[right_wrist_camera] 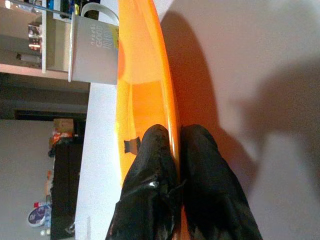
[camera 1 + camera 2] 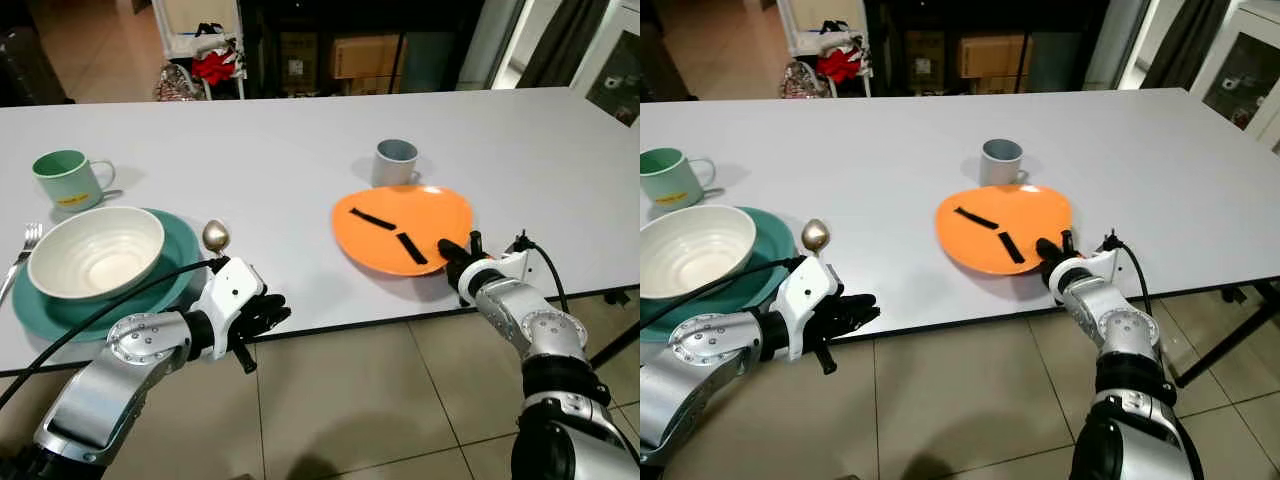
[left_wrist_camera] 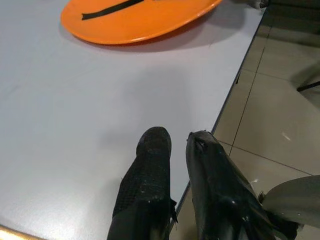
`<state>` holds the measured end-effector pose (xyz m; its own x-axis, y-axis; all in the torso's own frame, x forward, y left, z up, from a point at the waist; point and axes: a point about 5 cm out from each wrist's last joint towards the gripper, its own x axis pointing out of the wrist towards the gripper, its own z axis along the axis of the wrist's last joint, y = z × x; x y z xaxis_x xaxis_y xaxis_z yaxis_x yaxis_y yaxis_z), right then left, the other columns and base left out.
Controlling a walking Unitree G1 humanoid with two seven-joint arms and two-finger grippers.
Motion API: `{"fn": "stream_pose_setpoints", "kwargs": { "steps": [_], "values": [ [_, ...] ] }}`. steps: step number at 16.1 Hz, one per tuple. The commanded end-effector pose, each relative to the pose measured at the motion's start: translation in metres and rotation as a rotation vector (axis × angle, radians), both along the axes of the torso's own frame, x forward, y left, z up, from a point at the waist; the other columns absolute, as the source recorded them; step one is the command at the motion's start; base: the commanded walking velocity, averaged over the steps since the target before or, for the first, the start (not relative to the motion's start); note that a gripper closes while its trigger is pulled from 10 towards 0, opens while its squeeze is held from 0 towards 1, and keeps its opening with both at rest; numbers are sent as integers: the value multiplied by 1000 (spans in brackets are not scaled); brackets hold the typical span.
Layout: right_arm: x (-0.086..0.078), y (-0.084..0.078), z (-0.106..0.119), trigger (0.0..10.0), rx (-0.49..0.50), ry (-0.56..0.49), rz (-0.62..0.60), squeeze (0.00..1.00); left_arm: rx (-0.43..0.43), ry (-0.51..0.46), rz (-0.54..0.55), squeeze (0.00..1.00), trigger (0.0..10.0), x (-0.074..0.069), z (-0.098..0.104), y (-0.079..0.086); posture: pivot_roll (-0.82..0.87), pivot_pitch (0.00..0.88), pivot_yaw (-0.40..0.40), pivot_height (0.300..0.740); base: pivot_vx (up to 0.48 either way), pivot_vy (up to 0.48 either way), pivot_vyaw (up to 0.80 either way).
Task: Setting the table
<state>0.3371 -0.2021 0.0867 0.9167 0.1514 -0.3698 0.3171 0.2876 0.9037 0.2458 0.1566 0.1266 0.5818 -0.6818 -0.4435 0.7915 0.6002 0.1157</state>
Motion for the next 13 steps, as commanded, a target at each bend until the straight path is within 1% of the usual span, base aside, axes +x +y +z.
{"fn": "stream_pose_setpoints", "kwargs": {
  "steps": [1, 3, 6, 9, 11, 12, 13],
  "values": [
    [4, -4, 7, 10000, -11, -34, -9, 0, 15, -9, 14, 0, 10000, 1, 0, 3, -132, 0, -31, 740, 0, 0, 0],
    [0, -6, -2, 10000, -7, -16, -7, 1000, 18, -14, 15, 0, 10000, 1, -1, 2, -131, 0, -33, 740, 0, 0, 0],
    [-9, -5, -11, 10000, 17, -12, 3, 1000, 22, -18, 16, 0, 10000, 1, -1, 2, -131, 0, -33, 740, 0, 0, 0],
    [-23, -11, -7, 10000, 42, -13, -6, 1000, 19, -22, 13, 0, 10000, 1, 0, 0, -131, 0, -30, 740, 0, 0, 0],
    [-28, -13, -6, 10000, 32, -13, -3, 1000, 17, -19, 13, 0, 10000, 0, -2, -1, -136, 0, -26, 740, 0, 0, 0],
    [-34, -16, -4, 10000, 26, -24, -9, 1000, 14, -26, 32, 0, 10000, 1, -3, -2, -139, 0, -25, 740, 0, 0, 0],
    [-45, -20, 1, 10000, 16, -30, -20, 1000, 9, -42, 72, 0, 10000, 4, -3, -1, -138, 0, -24, 740, 0, 0, 0]
  ]
}}
